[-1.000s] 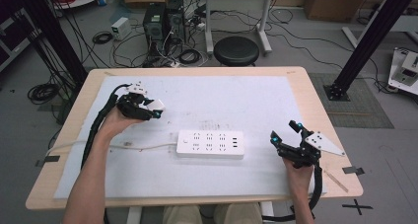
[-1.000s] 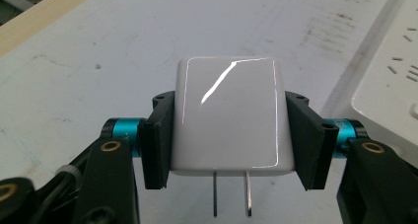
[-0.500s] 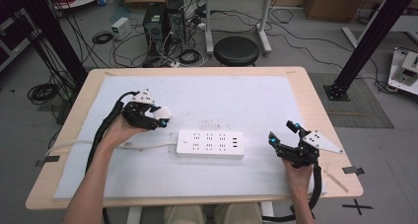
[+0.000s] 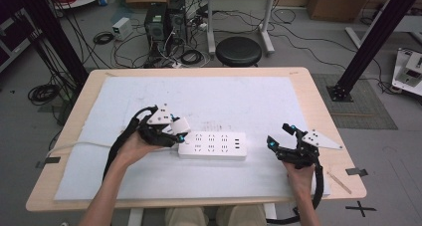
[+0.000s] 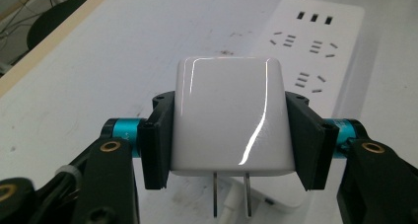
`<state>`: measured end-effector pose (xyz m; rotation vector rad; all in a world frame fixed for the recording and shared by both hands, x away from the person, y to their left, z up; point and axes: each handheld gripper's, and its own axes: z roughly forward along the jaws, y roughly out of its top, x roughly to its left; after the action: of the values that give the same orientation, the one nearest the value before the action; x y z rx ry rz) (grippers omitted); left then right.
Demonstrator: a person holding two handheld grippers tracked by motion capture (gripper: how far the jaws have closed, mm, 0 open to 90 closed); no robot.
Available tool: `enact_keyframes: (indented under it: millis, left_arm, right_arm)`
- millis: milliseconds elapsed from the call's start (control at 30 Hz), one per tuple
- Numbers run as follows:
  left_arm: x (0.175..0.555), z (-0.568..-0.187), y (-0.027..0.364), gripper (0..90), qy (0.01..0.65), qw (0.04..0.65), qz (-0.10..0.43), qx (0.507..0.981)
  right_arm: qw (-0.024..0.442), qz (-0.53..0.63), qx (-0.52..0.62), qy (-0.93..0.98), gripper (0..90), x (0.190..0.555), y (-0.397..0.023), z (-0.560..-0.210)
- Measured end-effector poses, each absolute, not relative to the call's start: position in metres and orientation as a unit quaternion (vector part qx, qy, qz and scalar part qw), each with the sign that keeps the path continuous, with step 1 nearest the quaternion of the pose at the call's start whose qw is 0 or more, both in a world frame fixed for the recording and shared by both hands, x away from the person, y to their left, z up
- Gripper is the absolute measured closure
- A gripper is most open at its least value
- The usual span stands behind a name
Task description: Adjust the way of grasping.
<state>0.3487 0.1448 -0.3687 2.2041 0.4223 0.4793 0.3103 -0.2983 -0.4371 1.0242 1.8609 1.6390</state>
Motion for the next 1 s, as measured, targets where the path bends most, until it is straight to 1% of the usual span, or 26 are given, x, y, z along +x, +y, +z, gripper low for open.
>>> enact_keyframes:
  millis: [100,133,167,200,267,367,433,467,500,600,700,733,767,800,833,867,900,933,967,1000]
  left_arm:
    - [0.334,-0.370,0.131,42.6,0.146,0.413,0.214,0.873]
    - [0.334,-0.370,0.131,42.6,0.146,0.413,0.214,0.873]
    - [0.327,-0.372,0.124,42.6,0.135,0.414,0.231,0.870]
    - [0.327,-0.372,0.124,42.6,0.135,0.414,0.231,0.870]
    - [0.321,-0.375,0.118,42.6,0.126,0.415,0.244,0.868]
    - [0.313,-0.381,0.110,42.6,0.113,0.407,0.264,0.867]
    - [0.311,-0.383,0.107,42.6,0.111,0.409,0.267,0.865]
    - [0.304,-0.388,0.101,42.6,0.102,0.411,0.286,0.860]
    - [0.304,-0.388,0.101,42.5,0.102,0.411,0.286,0.860]
    - [0.294,-0.391,0.093,42.6,0.088,0.410,0.317,0.851]
    - [0.286,-0.392,0.088,42.6,0.073,0.401,0.348,0.844]
    - [0.286,-0.392,0.088,42.6,0.073,0.401,0.348,0.844]
    - [0.281,-0.393,0.083,42.6,0.064,0.398,0.372,0.836]
    - [0.279,-0.394,0.080,42.5,0.059,0.396,0.384,0.832]
    - [0.276,-0.395,0.078,42.5,0.053,0.395,0.395,0.828]
    - [0.276,-0.395,0.078,42.5,0.053,0.395,0.395,0.828]
    - [0.270,-0.397,0.071,42.6,0.038,0.389,0.423,0.817]
    - [0.268,-0.398,0.068,42.6,0.032,0.389,0.434,0.812]
    - [0.265,-0.399,0.066,42.6,0.026,0.387,0.443,0.808]
    - [0.265,-0.399,0.066,42.6,0.026,0.387,0.443,0.808]
  right_arm:
    - [0.193,0.624,0.355,0.669,17.2,0.308,-0.300,-0.434]
    - [0.193,0.624,0.355,0.669,17.2,0.308,-0.300,-0.434]
    - [0.177,0.631,0.345,0.672,17.2,0.307,-0.299,-0.431]
    - [0.177,0.631,0.345,0.672,17.2,0.307,-0.299,-0.431]
    - [0.152,0.640,0.331,0.677,17.2,0.306,-0.297,-0.426]
    - [0.144,0.640,0.308,0.689,17.2,0.306,-0.290,-0.417]
    - [0.141,0.639,0.301,0.693,17.2,0.306,-0.287,-0.413]
    - [0.149,0.634,0.282,0.704,17.2,0.305,-0.276,-0.404]
    - [0.149,0.634,0.282,0.704,17.2,0.305,-0.276,-0.404]
    - [0.141,0.629,0.272,0.715,17.2,0.304,-0.266,-0.399]
    - [0.123,0.619,0.260,0.730,17.2,0.306,-0.256,-0.395]
    - [0.123,0.619,0.260,0.730,17.2,0.306,-0.256,-0.395]
    - [0.119,0.618,0.258,0.733,17.2,0.306,-0.254,-0.395]
    - [0.101,0.615,0.251,0.741,17.2,0.307,-0.247,-0.394]
    - [0.094,0.613,0.249,0.744,17.2,0.307,-0.244,-0.394]
    - [0.094,0.613,0.249,0.744,17.2,0.307,-0.244,-0.394]
    - [0.074,0.616,0.244,0.745,17.2,0.310,-0.238,-0.394]
    - [0.063,0.617,0.242,0.747,17.3,0.311,-0.236,-0.395]
    - [0.054,0.619,0.237,0.747,17.4,0.312,-0.234,-0.395]
    - [0.054,0.619,0.237,0.747,17.4,0.312,-0.234,-0.395]
